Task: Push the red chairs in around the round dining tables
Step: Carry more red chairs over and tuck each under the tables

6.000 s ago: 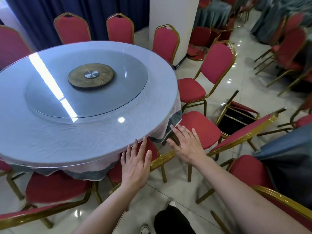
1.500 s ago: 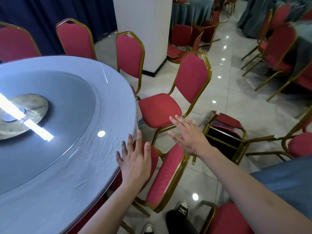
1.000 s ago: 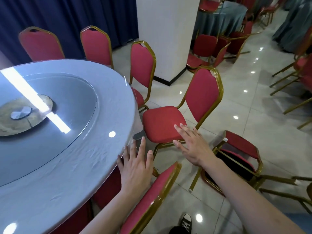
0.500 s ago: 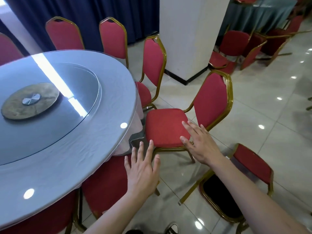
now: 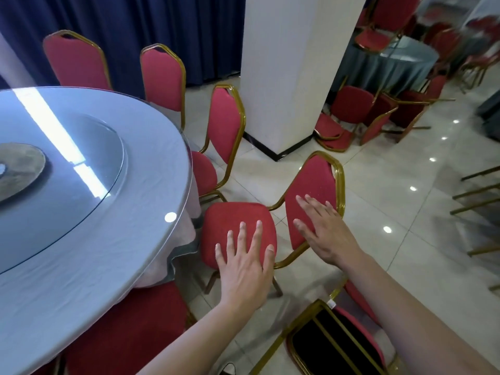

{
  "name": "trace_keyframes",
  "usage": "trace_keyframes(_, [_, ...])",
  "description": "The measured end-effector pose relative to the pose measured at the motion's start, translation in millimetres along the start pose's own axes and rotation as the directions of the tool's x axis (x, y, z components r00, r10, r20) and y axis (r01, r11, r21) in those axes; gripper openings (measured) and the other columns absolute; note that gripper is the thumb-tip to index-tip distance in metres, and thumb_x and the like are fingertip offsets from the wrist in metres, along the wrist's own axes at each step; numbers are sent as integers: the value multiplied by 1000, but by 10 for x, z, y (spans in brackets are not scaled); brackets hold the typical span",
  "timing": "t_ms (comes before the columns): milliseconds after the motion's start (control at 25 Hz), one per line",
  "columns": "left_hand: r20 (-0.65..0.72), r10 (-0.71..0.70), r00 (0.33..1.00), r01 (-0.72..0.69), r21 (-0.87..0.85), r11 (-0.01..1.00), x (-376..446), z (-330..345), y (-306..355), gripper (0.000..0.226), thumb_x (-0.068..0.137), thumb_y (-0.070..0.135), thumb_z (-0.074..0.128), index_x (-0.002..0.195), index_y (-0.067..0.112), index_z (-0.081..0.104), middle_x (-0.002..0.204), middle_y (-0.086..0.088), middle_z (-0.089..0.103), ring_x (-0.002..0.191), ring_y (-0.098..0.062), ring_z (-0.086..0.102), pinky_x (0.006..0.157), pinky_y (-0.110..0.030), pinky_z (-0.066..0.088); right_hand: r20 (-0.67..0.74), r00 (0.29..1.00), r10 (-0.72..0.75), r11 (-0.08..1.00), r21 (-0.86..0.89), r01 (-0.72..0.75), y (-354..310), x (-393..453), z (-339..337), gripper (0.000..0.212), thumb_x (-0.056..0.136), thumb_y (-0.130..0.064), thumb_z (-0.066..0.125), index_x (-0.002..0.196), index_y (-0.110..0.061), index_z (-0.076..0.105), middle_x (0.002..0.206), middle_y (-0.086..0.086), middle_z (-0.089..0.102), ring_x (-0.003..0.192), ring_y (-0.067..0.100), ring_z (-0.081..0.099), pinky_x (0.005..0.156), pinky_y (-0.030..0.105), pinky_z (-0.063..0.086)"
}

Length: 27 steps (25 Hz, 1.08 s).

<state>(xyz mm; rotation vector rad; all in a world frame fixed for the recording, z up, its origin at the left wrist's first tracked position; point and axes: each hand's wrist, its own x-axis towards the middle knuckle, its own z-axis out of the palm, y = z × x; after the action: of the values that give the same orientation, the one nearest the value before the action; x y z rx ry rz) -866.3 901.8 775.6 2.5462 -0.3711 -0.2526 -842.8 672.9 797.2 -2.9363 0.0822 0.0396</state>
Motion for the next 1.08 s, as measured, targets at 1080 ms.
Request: trace_keyframes(1080, [-80, -254, 964, 252, -35, 967, 2227, 2113, 2347, 68, 97, 72, 2, 152, 45, -26, 168, 6, -13, 154, -21, -18, 124, -52, -11, 133, 976, -170, 963, 232, 137, 3273, 2555, 57, 74, 100, -65, 29, 164, -31, 9, 171, 0, 15, 156, 21, 15, 127, 48, 13])
